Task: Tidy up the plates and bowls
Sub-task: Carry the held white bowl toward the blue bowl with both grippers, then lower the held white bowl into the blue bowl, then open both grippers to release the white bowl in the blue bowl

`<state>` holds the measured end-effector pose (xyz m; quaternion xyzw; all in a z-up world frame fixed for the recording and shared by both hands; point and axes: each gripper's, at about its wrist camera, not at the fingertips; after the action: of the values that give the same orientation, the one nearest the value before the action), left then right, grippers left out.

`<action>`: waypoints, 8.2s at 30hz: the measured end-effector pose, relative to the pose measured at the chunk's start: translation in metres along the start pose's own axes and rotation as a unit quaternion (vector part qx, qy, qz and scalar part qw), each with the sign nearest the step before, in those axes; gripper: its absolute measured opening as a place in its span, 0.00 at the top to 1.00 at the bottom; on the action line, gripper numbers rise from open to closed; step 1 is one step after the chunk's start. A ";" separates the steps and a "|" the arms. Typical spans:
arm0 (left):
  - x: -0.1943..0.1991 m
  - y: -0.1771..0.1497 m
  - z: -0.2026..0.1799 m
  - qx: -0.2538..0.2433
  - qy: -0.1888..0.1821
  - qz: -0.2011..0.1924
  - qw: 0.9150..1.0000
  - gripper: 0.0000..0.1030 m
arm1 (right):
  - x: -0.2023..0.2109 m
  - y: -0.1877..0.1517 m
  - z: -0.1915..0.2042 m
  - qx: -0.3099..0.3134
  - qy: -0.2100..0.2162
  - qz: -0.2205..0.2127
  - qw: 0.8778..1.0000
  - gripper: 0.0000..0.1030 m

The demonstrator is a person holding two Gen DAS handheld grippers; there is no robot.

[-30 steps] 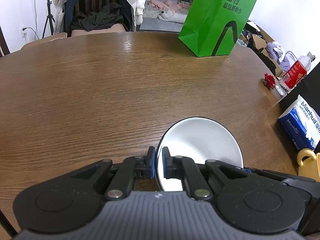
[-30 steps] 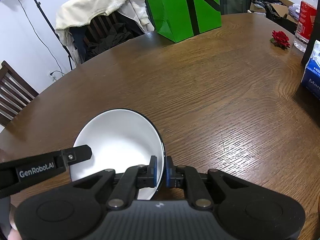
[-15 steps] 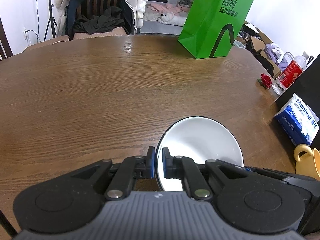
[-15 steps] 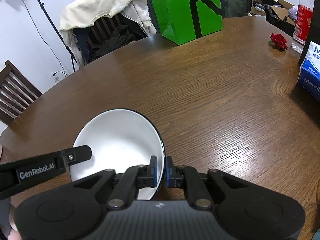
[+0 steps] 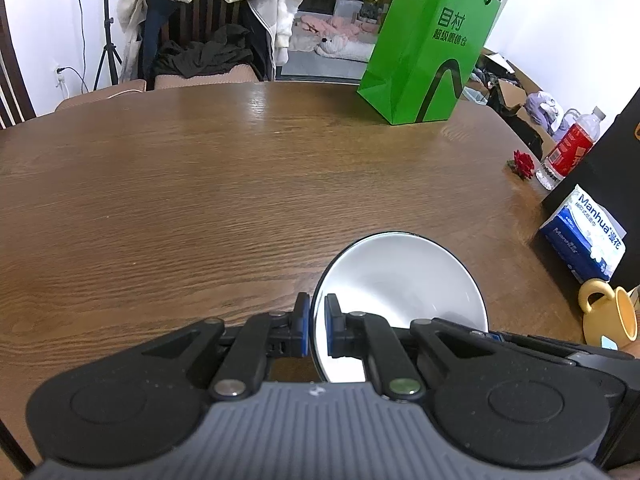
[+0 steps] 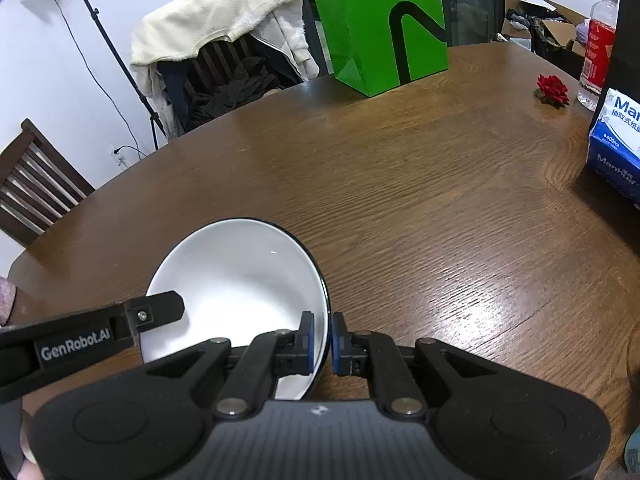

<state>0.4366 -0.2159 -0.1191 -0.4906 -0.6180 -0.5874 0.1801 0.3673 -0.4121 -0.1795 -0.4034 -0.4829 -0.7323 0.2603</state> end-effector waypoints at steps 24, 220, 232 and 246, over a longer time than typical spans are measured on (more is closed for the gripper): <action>0.059 -0.029 0.033 0.017 0.013 -0.023 1.000 0.92 | 0.041 -0.033 0.046 0.023 0.013 -0.013 1.000 0.92; 0.305 -0.274 0.281 0.203 0.141 -0.039 0.968 0.63 | 0.140 -0.295 0.352 0.298 0.114 0.076 0.945 0.82; 0.336 -0.259 0.268 0.196 0.158 -0.080 0.964 0.25 | 0.175 -0.262 0.326 0.277 0.147 0.038 0.949 0.44; 0.363 -0.260 0.234 0.151 0.155 -0.151 0.965 0.00 | 0.224 -0.263 0.270 0.287 0.188 -0.075 0.936 0.00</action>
<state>0.1416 0.1830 -0.0292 -0.2614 -0.7307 -0.5769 0.2549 0.1357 -0.0581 -0.0649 -0.1293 -0.6437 -0.6427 0.3947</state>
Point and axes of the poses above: each gripper's, at about its wrist camera, not at the fingertips, and x roughly against the way its jaws point, z to its left, y to its top, and after that the axes turned 2 degrees about -y, right-handed
